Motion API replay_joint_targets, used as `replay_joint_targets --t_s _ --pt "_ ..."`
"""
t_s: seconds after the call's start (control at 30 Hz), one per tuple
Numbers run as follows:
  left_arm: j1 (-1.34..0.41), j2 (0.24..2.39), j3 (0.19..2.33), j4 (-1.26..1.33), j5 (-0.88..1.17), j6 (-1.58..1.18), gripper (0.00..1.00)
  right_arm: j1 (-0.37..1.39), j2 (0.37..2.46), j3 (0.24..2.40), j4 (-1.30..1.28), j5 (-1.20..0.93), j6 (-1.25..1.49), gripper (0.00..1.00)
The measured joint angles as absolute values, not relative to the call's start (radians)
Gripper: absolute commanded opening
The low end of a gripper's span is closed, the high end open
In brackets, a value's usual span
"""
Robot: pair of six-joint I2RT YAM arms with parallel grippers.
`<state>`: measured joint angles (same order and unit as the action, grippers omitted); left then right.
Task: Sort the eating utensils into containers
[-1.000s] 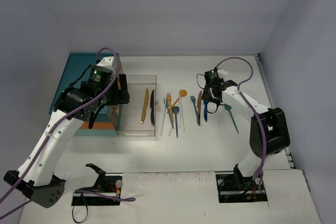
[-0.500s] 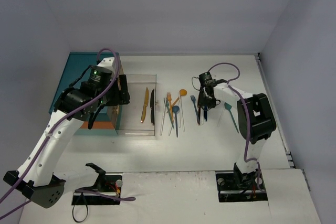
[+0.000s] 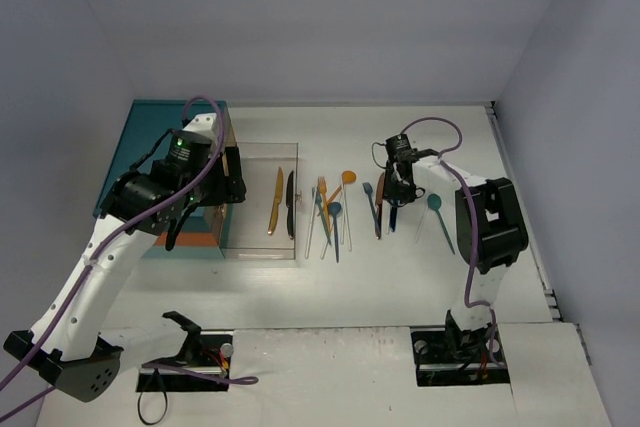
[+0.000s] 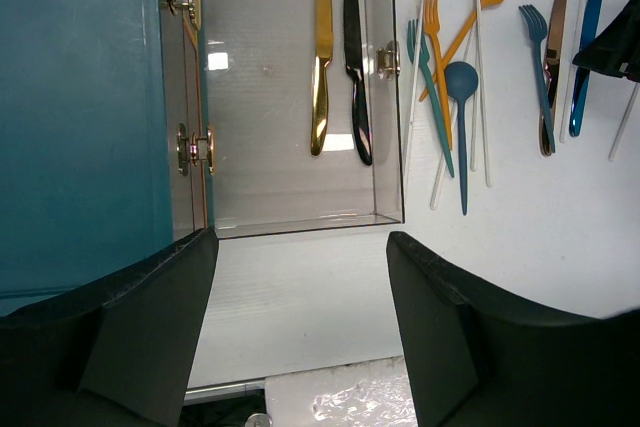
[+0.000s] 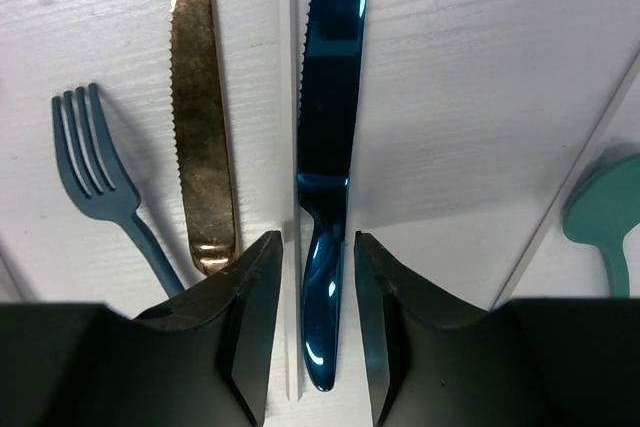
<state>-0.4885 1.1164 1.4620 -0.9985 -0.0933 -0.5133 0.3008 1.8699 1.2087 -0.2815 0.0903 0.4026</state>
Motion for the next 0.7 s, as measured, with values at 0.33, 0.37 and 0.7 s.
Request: replay_joint_targets --t_s 0.33,0.37,0.7 --pt "-0.488 1.118 1.462 -0.999 -0.092 -0.513 0.65 0.286 1.819 1.205 -0.281 0.089 0.395 0.28" --pt "-0.488 1.118 1.462 -0.999 -0.092 -0.513 0.65 0.283 1.819 1.203 -0.283 0.089 0.395 0.28" --pt "-0.488 1.118 1.462 -0.999 -0.092 -0.513 0.65 0.269 1.842 1.201 -0.284 0.081 0.396 0.27"
